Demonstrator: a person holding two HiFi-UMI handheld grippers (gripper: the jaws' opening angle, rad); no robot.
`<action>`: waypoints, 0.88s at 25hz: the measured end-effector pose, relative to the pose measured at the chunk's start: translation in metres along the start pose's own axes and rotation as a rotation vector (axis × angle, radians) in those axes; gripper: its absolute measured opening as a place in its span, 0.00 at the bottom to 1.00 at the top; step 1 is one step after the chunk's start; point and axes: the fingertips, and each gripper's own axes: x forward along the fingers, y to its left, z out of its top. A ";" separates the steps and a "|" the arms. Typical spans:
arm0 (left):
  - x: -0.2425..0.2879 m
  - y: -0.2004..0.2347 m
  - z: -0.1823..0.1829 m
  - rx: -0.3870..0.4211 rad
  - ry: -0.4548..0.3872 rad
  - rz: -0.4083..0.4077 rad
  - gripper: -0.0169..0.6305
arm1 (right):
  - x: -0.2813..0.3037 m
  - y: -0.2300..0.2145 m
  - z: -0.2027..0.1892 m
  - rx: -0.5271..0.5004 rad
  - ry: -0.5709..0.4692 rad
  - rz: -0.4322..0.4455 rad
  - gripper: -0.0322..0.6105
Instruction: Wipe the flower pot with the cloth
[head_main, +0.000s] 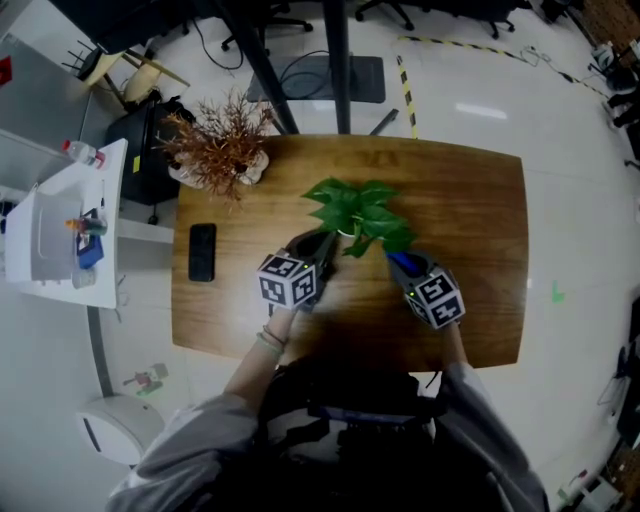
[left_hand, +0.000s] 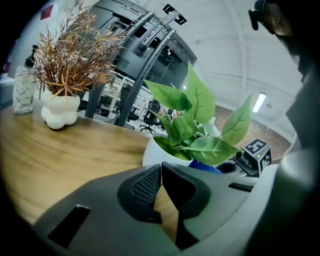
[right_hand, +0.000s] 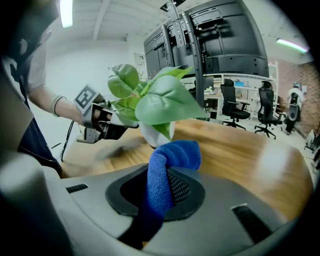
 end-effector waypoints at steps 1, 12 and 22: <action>0.000 -0.002 -0.002 0.009 0.004 0.001 0.03 | -0.001 -0.008 0.001 -0.004 -0.004 -0.017 0.13; 0.001 -0.006 -0.009 0.000 0.024 -0.030 0.03 | 0.019 -0.013 0.048 -0.172 -0.049 0.067 0.13; 0.008 0.038 0.016 0.025 -0.011 0.048 0.03 | 0.051 0.034 0.033 -0.185 0.023 0.143 0.13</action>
